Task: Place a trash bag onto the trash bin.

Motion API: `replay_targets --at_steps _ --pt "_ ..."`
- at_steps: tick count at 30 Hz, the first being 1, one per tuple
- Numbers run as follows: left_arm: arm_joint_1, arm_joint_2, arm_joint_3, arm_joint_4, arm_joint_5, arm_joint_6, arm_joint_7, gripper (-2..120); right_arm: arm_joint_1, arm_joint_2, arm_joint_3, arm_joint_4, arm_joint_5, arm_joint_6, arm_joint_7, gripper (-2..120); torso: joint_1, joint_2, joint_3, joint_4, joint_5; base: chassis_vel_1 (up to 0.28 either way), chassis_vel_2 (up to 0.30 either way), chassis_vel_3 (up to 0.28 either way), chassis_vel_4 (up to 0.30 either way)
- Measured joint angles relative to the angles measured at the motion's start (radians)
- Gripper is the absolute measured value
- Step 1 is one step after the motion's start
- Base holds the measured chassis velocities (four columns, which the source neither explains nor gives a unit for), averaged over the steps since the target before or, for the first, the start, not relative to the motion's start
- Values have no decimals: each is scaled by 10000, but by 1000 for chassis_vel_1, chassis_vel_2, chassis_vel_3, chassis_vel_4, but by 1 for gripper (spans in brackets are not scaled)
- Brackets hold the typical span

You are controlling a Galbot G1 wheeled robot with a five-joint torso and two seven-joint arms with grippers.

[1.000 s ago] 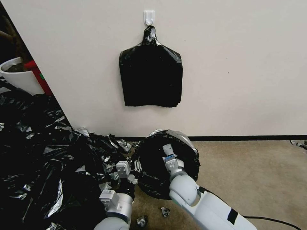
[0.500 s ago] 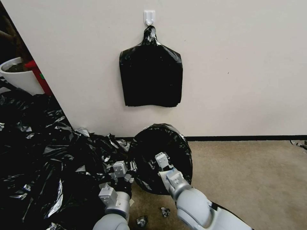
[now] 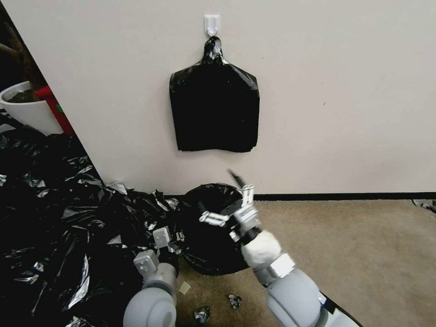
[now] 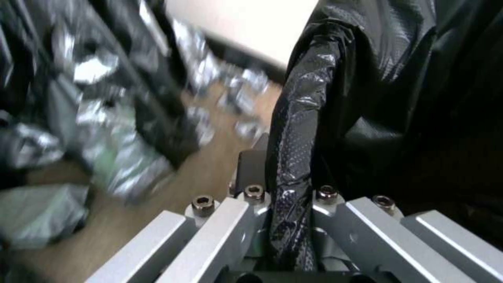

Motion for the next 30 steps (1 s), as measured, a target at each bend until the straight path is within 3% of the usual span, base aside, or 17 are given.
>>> replay_targets --at_steps 1,4,7,15,24,26,30 --pt "0 0 0 0 0 0 0 2 0 0 0 0 0 0 0 100 0 0 0 0 0 0 0 0 0" --pt "-370 185 43 191 -471 894 -618 2 -465 332 414 46 29 -129 237 100 0 0 0 1 1 0 0 0 0" --pt "-589 257 156 457 -585 1181 -785 2 -649 488 544 12 64 -265 471 100 0 0 0 2 1 0 0 0 0" --pt "-1288 267 464 1276 -1216 1361 -1140 2 -791 758 829 -295 86 -499 770 100 0 0 1 1 0 0 0 0 0" --pt "-1438 567 598 1159 -1480 1279 -1259 30 -782 983 1123 -747 82 -527 880 100 0 0 1 2 1 0 0 0 0" --pt "-1264 704 505 796 -1476 1149 -1240 42 -721 1067 1163 -924 68 -527 1030 100 0 0 0 2 0 0 0 0 0" --pt "-975 841 370 334 -1383 896 -1216 51 -696 1159 1245 -1091 73 -520 1229 100 0 0 1 1 0 0 0 0 0"
